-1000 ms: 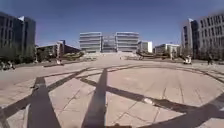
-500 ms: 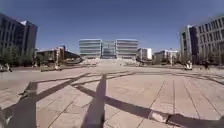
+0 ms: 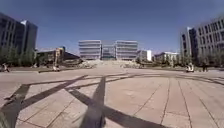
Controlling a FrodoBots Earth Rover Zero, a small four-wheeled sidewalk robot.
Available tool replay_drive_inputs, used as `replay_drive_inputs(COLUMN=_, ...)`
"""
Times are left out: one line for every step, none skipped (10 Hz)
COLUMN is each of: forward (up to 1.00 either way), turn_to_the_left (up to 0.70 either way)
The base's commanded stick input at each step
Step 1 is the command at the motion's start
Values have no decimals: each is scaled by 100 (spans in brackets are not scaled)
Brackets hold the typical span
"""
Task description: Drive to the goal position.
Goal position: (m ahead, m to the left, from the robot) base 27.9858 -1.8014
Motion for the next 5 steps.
replay_drive_inputs(forward=70, turn_to_the_left=-1)
replay_drive_inputs(forward=70, turn_to_the_left=-1)
replay_drive_inputs(forward=70, turn_to_the_left=-1)
replay_drive_inputs(forward=70, turn_to_the_left=-1)
replay_drive_inputs(forward=70, turn_to_the_left=-1)
